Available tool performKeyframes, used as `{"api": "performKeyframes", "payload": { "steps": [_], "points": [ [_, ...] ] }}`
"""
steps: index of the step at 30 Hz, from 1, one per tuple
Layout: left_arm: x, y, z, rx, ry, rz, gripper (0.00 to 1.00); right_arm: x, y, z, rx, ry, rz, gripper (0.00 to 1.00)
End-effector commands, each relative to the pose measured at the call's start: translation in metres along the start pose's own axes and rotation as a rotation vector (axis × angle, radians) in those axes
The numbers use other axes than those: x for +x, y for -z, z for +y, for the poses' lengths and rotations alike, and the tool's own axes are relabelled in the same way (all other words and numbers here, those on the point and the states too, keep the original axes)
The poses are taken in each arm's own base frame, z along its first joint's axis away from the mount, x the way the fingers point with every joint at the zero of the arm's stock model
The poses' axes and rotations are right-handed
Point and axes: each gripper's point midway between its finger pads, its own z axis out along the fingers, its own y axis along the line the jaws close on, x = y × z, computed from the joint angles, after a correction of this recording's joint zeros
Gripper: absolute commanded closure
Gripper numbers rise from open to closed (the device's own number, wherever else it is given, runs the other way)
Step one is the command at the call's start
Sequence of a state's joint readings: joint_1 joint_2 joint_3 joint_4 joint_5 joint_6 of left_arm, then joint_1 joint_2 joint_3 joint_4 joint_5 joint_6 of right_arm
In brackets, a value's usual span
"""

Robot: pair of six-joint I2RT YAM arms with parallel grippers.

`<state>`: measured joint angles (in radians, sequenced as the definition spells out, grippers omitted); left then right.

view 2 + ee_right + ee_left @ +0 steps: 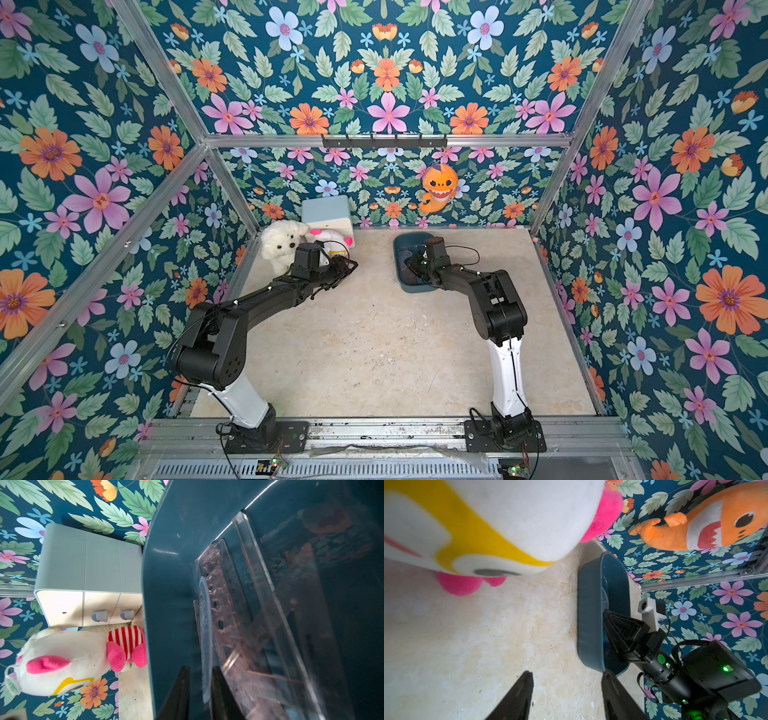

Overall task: Put the scattered rulers into the storage box
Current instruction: Place the ruler in the storage box.

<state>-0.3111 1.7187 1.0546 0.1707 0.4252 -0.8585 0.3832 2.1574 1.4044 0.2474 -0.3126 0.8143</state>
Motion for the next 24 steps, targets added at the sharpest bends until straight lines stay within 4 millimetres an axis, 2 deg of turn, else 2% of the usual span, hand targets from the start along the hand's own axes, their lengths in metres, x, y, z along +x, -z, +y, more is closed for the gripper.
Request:
{"api": "performKeyframes", "payload": {
  "steps": [1, 10, 13, 15, 16, 17, 18, 20, 22, 24],
  "points": [
    [-0.007, 0.004, -0.01, 0.035, -0.014, -0.019, 0.42, -0.001, 0.009, 0.004, 0.012, 0.009, -0.003, 0.71],
    [-0.01, 0.011, -0.014, 0.043, -0.017, -0.035, 0.42, 0.003, 0.046, 0.026, 0.005, -0.016, 0.003, 0.65],
    [-0.014, 0.022, -0.018, 0.031, -0.061, -0.066, 0.4, 0.002, 0.073, 0.044, -0.018, 0.011, -0.011, 0.64],
    [-0.019, 0.038, -0.019, -0.025, -0.14, -0.117, 0.33, 0.0, 0.1, 0.056, 0.008, 0.091, -0.047, 0.58],
    [-0.02, 0.048, -0.019, -0.062, -0.194, -0.152, 0.24, -0.002, 0.118, 0.061, 0.016, 0.14, -0.073, 0.54],
    [-0.023, 0.06, -0.018, -0.115, -0.262, -0.204, 0.1, -0.001, 0.132, 0.062, 0.023, 0.192, -0.094, 0.52],
    [-0.024, 0.069, -0.013, -0.17, -0.322, -0.255, 0.01, -0.004, 0.154, 0.068, 0.028, 0.246, -0.134, 0.49],
    [-0.03, 0.093, 0.001, -0.281, -0.366, -0.385, 0.01, -0.005, 0.189, 0.055, 0.093, 0.36, -0.218, 0.42],
    [-0.035, 0.112, 0.023, -0.383, -0.447, -0.501, 0.01, -0.01, 0.22, 0.029, 0.188, 0.462, -0.32, 0.36],
    [-0.034, 0.125, 0.035, -0.49, -0.656, -0.549, 0.01, -0.017, 0.251, -0.003, 0.321, 0.574, -0.436, 0.18]
  ]
}}
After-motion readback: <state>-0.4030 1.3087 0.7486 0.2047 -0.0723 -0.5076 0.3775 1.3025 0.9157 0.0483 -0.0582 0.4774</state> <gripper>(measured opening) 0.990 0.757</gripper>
